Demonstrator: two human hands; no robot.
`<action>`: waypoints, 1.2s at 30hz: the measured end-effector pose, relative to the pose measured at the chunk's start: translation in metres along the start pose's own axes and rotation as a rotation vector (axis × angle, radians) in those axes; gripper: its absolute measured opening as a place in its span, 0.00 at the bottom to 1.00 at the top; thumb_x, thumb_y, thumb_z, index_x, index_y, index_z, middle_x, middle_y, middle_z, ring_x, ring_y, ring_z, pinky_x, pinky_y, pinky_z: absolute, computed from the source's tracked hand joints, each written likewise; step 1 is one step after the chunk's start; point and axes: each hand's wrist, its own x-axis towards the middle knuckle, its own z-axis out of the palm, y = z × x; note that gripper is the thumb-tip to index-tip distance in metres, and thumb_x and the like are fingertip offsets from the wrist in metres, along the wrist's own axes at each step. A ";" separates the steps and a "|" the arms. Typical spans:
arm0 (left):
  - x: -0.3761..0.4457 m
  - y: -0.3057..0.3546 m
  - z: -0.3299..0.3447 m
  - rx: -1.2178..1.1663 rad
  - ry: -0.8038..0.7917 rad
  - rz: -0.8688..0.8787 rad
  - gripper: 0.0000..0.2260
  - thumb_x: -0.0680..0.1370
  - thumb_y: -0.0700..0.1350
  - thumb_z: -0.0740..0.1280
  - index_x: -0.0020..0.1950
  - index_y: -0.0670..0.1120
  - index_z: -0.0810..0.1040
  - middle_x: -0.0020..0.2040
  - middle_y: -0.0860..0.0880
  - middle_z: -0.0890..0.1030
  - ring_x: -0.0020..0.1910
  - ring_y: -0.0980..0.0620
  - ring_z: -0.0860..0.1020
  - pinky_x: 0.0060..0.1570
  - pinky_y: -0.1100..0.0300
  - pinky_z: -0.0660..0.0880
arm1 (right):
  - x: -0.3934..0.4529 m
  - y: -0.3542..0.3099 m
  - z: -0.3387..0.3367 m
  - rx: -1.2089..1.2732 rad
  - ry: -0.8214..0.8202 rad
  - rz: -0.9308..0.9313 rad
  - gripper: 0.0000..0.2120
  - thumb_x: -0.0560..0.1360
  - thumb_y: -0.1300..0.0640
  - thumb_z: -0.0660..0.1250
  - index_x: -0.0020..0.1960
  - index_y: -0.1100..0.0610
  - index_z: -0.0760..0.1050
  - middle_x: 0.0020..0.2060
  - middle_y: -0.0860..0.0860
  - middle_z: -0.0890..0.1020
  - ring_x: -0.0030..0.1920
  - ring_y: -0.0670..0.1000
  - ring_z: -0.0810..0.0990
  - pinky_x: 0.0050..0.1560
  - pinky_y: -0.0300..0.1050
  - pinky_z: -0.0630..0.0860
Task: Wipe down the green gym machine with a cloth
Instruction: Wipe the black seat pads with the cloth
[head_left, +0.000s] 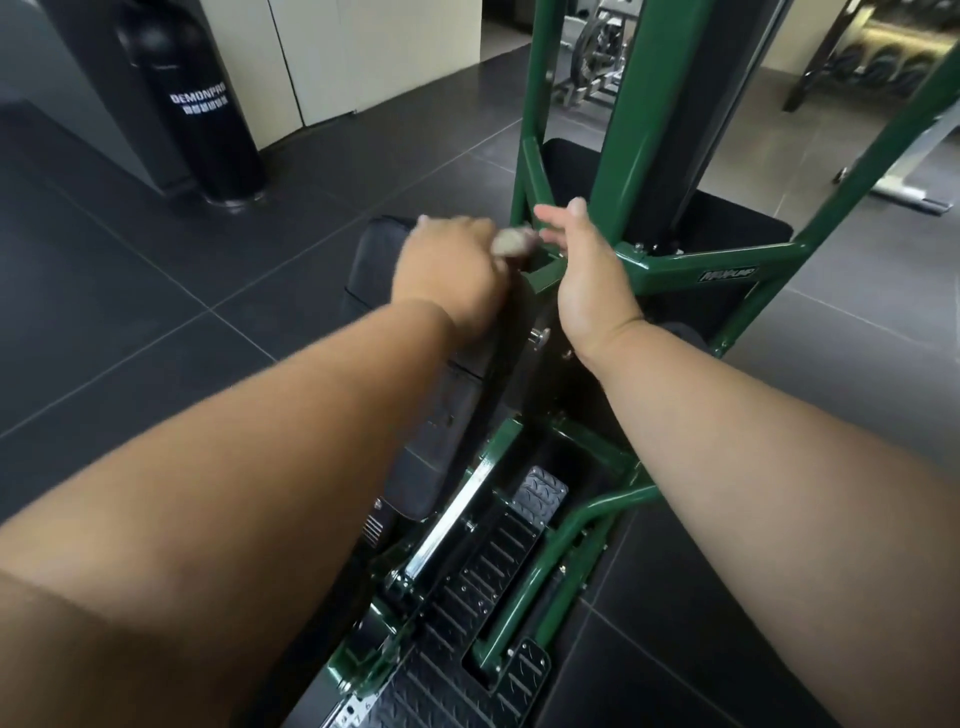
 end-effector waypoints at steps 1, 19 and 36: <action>0.010 -0.012 -0.007 -0.048 -0.050 -0.100 0.15 0.82 0.53 0.58 0.55 0.48 0.82 0.57 0.42 0.84 0.59 0.36 0.79 0.72 0.44 0.66 | 0.002 -0.002 -0.002 -0.012 0.008 -0.013 0.24 0.88 0.41 0.48 0.71 0.48 0.78 0.65 0.50 0.80 0.61 0.39 0.75 0.55 0.32 0.66; 0.010 -0.023 0.004 -0.007 -0.072 -0.020 0.24 0.84 0.61 0.52 0.55 0.50 0.83 0.58 0.45 0.86 0.61 0.39 0.79 0.68 0.46 0.69 | -0.024 0.020 0.022 0.168 0.089 0.176 0.23 0.80 0.30 0.51 0.62 0.36 0.80 0.64 0.48 0.81 0.69 0.50 0.76 0.77 0.58 0.66; -0.008 -0.149 0.048 -0.830 -0.102 -0.802 0.36 0.74 0.69 0.52 0.62 0.43 0.80 0.62 0.38 0.82 0.63 0.34 0.80 0.68 0.40 0.74 | 0.007 0.002 0.061 -0.506 0.024 -0.018 0.23 0.86 0.41 0.47 0.67 0.44 0.77 0.65 0.48 0.80 0.63 0.55 0.76 0.63 0.52 0.71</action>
